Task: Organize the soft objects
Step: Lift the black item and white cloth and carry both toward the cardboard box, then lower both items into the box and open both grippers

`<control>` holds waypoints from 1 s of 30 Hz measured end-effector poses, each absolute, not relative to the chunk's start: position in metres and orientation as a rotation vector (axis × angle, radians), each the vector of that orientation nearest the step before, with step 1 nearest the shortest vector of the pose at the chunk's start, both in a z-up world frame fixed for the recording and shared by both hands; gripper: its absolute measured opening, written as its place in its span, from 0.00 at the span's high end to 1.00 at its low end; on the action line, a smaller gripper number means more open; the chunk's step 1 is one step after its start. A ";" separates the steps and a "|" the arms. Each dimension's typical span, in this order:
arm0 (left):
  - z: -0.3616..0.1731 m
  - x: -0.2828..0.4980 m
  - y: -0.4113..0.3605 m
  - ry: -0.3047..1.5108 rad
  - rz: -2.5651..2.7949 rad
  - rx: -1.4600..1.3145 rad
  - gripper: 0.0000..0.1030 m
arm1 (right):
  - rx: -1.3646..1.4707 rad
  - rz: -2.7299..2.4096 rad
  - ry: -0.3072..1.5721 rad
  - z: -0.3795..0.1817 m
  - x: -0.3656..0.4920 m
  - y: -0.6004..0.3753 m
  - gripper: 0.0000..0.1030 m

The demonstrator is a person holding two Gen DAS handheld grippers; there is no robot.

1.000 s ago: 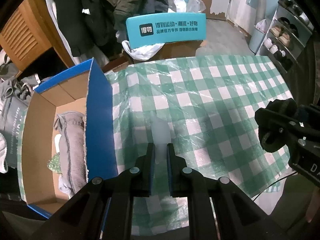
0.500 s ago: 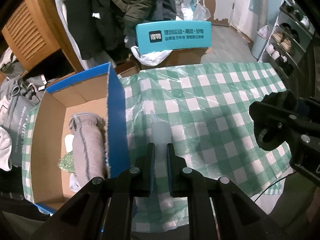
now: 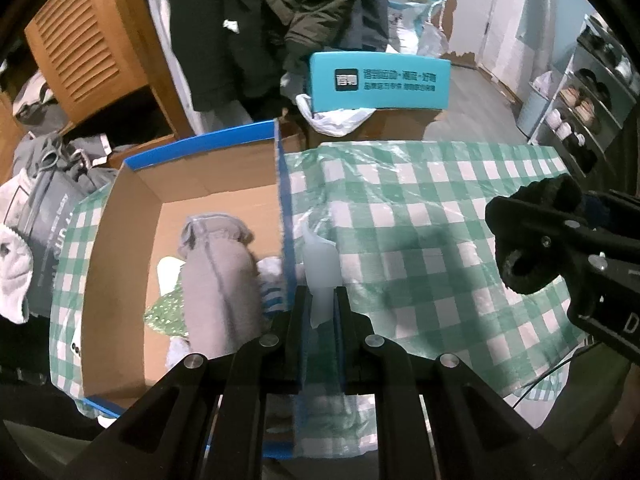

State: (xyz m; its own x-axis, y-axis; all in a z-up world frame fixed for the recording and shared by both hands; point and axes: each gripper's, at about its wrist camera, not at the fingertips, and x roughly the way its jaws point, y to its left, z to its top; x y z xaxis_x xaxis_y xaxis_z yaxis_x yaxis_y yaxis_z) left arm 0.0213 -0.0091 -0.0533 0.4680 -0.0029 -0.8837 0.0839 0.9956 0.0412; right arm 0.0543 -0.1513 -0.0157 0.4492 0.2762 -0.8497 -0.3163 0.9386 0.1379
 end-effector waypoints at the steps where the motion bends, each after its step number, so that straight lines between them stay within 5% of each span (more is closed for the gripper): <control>1: -0.053 0.021 -0.004 1.082 -0.048 0.077 0.89 | -0.046 0.372 1.042 -0.015 0.055 -0.148 0.58; 30: -0.064 0.014 0.114 1.102 0.125 -0.067 0.89 | -0.105 0.535 1.072 -0.023 0.068 -0.023 0.58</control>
State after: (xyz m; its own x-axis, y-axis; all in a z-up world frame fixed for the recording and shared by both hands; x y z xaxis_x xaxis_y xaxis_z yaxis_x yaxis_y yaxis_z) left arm 0.0144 0.1145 -0.0643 0.4460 0.0682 -0.8924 -0.1343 0.9909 0.0085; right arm 0.0684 -0.0234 -0.0228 0.3646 0.3653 -0.8565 -0.4647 0.8685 0.1726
